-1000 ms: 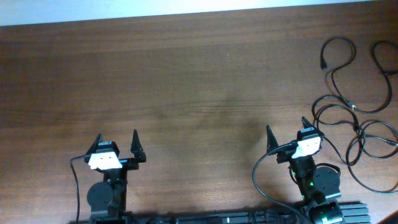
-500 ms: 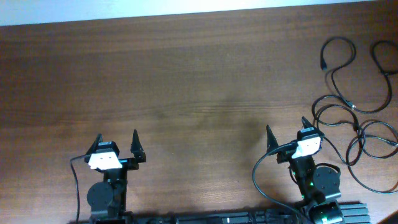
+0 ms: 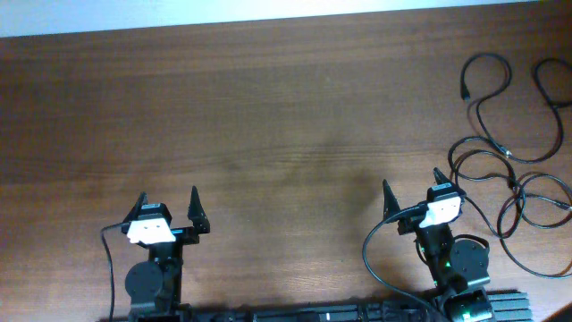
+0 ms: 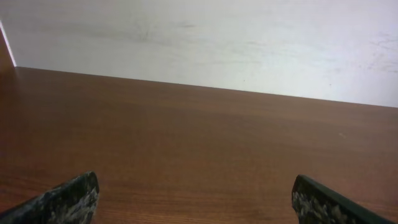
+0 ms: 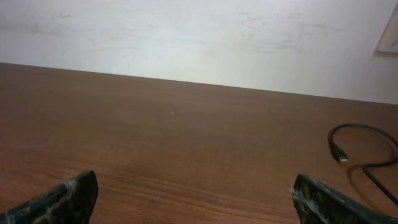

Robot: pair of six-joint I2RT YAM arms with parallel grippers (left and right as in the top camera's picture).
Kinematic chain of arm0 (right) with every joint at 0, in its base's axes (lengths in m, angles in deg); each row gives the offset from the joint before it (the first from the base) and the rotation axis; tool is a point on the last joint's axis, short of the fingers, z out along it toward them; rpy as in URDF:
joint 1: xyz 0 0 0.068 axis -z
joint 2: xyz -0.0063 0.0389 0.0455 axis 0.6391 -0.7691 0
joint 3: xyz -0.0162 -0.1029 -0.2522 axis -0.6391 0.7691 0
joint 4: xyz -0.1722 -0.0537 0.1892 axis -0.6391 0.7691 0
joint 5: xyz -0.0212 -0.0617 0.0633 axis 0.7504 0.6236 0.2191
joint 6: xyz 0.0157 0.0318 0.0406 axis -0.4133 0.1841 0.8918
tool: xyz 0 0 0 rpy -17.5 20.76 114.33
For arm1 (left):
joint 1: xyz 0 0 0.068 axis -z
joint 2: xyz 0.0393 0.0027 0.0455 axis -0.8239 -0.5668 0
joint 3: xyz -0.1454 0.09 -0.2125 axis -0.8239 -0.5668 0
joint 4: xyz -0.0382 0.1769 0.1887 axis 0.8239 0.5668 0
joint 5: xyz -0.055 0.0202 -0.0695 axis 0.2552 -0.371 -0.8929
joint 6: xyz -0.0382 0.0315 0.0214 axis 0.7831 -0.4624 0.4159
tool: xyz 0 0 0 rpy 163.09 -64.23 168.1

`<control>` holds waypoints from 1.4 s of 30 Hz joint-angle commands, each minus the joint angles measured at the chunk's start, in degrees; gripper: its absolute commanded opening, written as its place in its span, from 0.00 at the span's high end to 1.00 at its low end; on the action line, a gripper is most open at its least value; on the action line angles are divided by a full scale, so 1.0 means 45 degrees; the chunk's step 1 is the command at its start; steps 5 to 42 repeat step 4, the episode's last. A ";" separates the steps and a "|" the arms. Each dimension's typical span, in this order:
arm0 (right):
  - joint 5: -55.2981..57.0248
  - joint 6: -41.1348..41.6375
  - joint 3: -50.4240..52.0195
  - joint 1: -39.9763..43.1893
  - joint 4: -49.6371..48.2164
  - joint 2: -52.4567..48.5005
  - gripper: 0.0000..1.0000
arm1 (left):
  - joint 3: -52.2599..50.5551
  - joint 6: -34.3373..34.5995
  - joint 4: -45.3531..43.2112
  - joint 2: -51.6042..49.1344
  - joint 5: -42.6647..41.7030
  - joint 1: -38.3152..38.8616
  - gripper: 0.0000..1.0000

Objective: Untangle cables

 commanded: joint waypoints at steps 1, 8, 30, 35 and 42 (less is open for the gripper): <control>0.0146 0.0005 0.0063 -0.0049 0.0092 0.0083 0.01 | -0.0019 -0.0243 0.0083 0.0097 0.0044 -0.0097 0.01; 0.0146 0.0005 0.0063 -0.0049 0.0092 0.0083 0.01 | -0.0019 -0.0243 0.0083 0.0097 0.0044 -0.0102 0.01; 0.0146 0.0005 0.0063 -0.0049 0.0092 0.0083 0.01 | -0.0019 -0.0243 0.0083 0.0097 0.0044 -0.0102 0.01; 0.0146 0.0005 0.0063 -0.0049 0.0092 0.0083 0.01 | -0.0019 -0.0243 0.0083 0.0097 0.0044 -0.0102 0.01; 0.0146 0.0005 0.0063 -0.0049 0.0092 0.0083 0.01 | -0.0019 -0.0243 0.0083 0.0097 0.0044 -0.0102 0.01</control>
